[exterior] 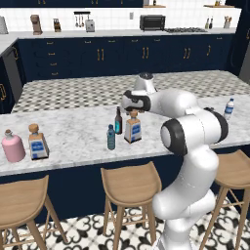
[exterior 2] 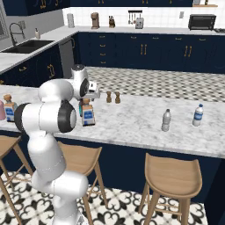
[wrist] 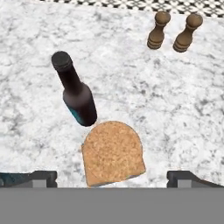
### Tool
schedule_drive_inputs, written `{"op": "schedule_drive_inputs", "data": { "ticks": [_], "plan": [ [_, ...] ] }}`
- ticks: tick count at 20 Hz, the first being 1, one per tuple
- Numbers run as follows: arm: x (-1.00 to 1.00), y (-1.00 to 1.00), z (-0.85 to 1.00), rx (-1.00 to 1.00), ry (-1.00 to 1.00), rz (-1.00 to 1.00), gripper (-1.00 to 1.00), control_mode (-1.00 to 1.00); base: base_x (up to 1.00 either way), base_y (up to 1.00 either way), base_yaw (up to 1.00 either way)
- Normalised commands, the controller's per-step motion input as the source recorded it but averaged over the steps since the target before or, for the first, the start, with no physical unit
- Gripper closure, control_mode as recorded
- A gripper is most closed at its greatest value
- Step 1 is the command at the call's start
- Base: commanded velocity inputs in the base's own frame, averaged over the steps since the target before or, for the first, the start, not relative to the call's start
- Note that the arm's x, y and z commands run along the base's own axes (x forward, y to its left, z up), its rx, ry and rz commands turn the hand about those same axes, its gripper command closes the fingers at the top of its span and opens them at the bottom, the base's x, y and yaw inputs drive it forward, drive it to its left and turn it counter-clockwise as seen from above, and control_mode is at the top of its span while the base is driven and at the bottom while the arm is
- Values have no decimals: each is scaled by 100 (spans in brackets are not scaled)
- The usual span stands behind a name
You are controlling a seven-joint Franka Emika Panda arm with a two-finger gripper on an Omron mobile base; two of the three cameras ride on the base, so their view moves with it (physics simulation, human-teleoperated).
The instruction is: Move the plastic bottles in the middle to the plastics group, and the glass bottles in the middle to the glass group.
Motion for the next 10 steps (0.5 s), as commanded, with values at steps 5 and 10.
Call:
{"op": "schedule_drive_inputs", "data": {
  "ticks": [5, 10],
  "plan": [
    [30, 0, -18, 0, 0, 0, -100, -100, 0, 0, 0],
    [10, 0, -25, 0, 1, 0, -100, -100, 0, 0, 0]
  ]
}}
